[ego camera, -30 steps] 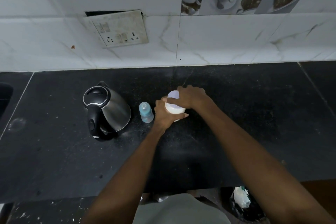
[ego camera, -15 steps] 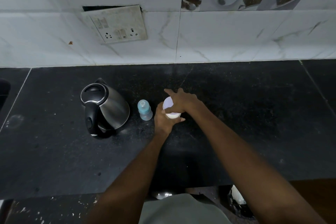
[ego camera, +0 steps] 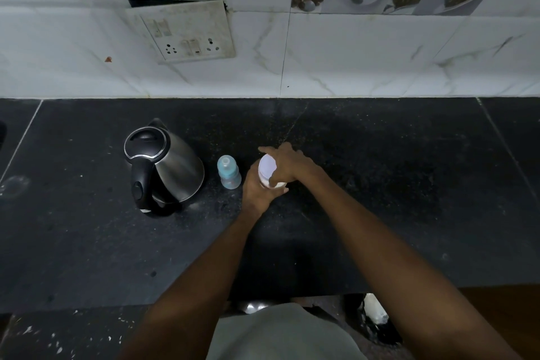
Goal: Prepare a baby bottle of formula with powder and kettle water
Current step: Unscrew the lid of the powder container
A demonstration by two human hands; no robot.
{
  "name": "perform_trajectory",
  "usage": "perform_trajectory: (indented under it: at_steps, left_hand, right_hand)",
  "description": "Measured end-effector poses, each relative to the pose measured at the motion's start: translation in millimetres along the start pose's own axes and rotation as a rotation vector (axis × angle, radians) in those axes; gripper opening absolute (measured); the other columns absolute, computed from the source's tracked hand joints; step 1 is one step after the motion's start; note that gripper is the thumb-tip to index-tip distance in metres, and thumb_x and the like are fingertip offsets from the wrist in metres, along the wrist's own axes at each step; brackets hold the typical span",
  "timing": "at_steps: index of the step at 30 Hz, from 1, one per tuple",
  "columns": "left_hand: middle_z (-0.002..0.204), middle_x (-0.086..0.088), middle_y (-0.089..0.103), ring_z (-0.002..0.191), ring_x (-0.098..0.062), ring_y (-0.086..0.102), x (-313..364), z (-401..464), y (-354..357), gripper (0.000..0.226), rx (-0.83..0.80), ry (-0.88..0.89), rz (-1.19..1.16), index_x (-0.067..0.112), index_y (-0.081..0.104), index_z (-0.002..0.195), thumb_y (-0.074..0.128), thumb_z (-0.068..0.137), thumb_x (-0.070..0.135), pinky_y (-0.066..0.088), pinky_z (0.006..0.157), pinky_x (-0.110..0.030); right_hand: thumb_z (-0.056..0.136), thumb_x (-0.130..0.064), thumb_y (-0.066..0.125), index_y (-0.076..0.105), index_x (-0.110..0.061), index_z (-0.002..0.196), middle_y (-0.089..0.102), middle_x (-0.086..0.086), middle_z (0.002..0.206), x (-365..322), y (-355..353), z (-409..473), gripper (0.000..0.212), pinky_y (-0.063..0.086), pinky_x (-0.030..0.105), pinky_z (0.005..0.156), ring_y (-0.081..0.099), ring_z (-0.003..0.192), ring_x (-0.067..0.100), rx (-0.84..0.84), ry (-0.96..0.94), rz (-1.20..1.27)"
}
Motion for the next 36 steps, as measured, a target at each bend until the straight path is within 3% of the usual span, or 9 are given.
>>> perform_trajectory:
  at_steps: [2, 5, 7, 12, 16, 20, 28, 32, 36]
  left_hand:
    - [0.135, 0.004, 0.067, 0.125, -0.014, 0.064, 0, -2, -4, 0.099, 0.004, 0.02, -0.004, 0.022, 0.054, 0.143, 0.102, 0.057, 0.03, 0.053, 0.109, -0.043]
    - [0.124, 0.006, 0.073, 0.116, -0.012, 0.069, -4, -4, -8, 0.084, -0.007, -0.019, -0.001, 0.026, 0.061, 0.132, 0.101, 0.058, 0.032, 0.056, 0.105, -0.045]
    - [0.122, 0.006, 0.074, 0.114, -0.012, 0.069, -3, -4, -10, 0.085, -0.017, -0.029, 0.009, 0.025, 0.061, 0.133, 0.099, 0.058, 0.033, 0.057, 0.103, -0.043]
    - [0.132, 0.005, 0.072, 0.124, -0.014, 0.066, -4, -1, -12, 0.095, -0.017, -0.004, 0.029, 0.029, 0.058, 0.139, 0.098, 0.053, 0.039, 0.054, 0.109, -0.044]
    - [0.129, 0.005, 0.072, 0.123, -0.014, 0.066, -2, -1, -11, 0.092, -0.009, 0.011, 0.051, 0.025, 0.06, 0.138, 0.102, 0.056, 0.027, 0.053, 0.109, -0.043]
    - [0.123, 0.006, 0.074, 0.117, -0.013, 0.069, 0, -3, -11, 0.087, -0.013, -0.026, 0.048, 0.024, 0.062, 0.134, 0.1, 0.056, 0.029, 0.056, 0.106, -0.043]
    - [0.123, 0.006, 0.075, 0.116, -0.012, 0.07, -3, -1, -11, 0.09, -0.026, -0.049, 0.068, 0.024, 0.059, 0.14, 0.099, 0.059, 0.027, 0.057, 0.104, -0.044]
    - [0.125, 0.004, 0.074, 0.118, -0.013, 0.068, 3, -3, -11, 0.088, -0.003, -0.024, 0.074, 0.021, 0.061, 0.138, 0.1, 0.06, 0.019, 0.055, 0.106, -0.037]
    - [0.127, -0.001, 0.073, 0.118, -0.016, 0.067, 8, -5, -11, 0.082, -0.006, -0.035, 0.07, 0.016, 0.06, 0.139, 0.098, 0.065, 0.013, 0.054, 0.106, -0.034]
  right_hand:
    - [0.086, -0.06, 0.072, 0.012, -0.042, 0.163, 0.017, 0.017, 0.166, 0, 0, 0, 0.099, 0.04, 0.055, 0.109, 0.036, 0.144, 0.047, 0.075, 0.069, 0.018]
    - [0.09, -0.074, 0.054, 0.029, -0.02, 0.16, 0.039, 0.02, 0.155, -7, -2, -4, 0.092, 0.045, 0.047, 0.101, 0.051, 0.134, 0.04, 0.21, 0.144, -0.08]
    - [0.091, -0.067, 0.059, 0.04, -0.014, 0.153, 0.046, 0.018, 0.15, -13, 0, -4, 0.083, 0.046, 0.045, 0.1, 0.051, 0.132, 0.038, 0.232, 0.062, -0.152]
    - [0.087, -0.033, 0.076, 0.035, -0.032, 0.158, 0.034, 0.009, 0.158, -10, -3, -5, 0.082, 0.035, 0.058, 0.111, 0.03, 0.143, 0.041, 0.056, -0.157, -0.071]
    - [0.089, -0.051, 0.072, 0.048, -0.032, 0.15, 0.043, 0.007, 0.153, -1, -13, -5, 0.068, 0.039, 0.057, 0.111, 0.041, 0.14, 0.04, 0.201, -0.159, 0.089]
    - [0.089, -0.077, 0.051, 0.054, -0.017, 0.142, 0.06, 0.012, 0.137, -5, -12, -8, 0.081, 0.048, 0.043, 0.096, 0.061, 0.122, 0.034, 0.279, 0.056, -0.181]
    - [0.086, -0.029, 0.072, 0.042, -0.039, 0.151, 0.034, 0.011, 0.152, -23, -2, -3, 0.072, 0.042, 0.055, 0.108, 0.027, 0.142, 0.044, -0.001, -0.13, -0.128]
    - [0.094, -0.047, 0.067, 0.043, -0.024, 0.151, 0.035, 0.016, 0.154, -15, -9, 2, 0.066, 0.042, 0.055, 0.109, 0.034, 0.141, 0.045, 0.165, -0.027, 0.061]
    - [0.099, -0.06, 0.053, 0.042, -0.01, 0.151, 0.049, 0.021, 0.148, -16, -9, -6, 0.073, 0.047, 0.044, 0.1, 0.054, 0.131, 0.039, 0.245, 0.124, -0.051]
Point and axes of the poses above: each hand's wrist, its own z-axis towards the middle knuckle, its own y-axis out of the palm, x = y × z, the point moved 4 cm from there along z, towards the middle knuckle
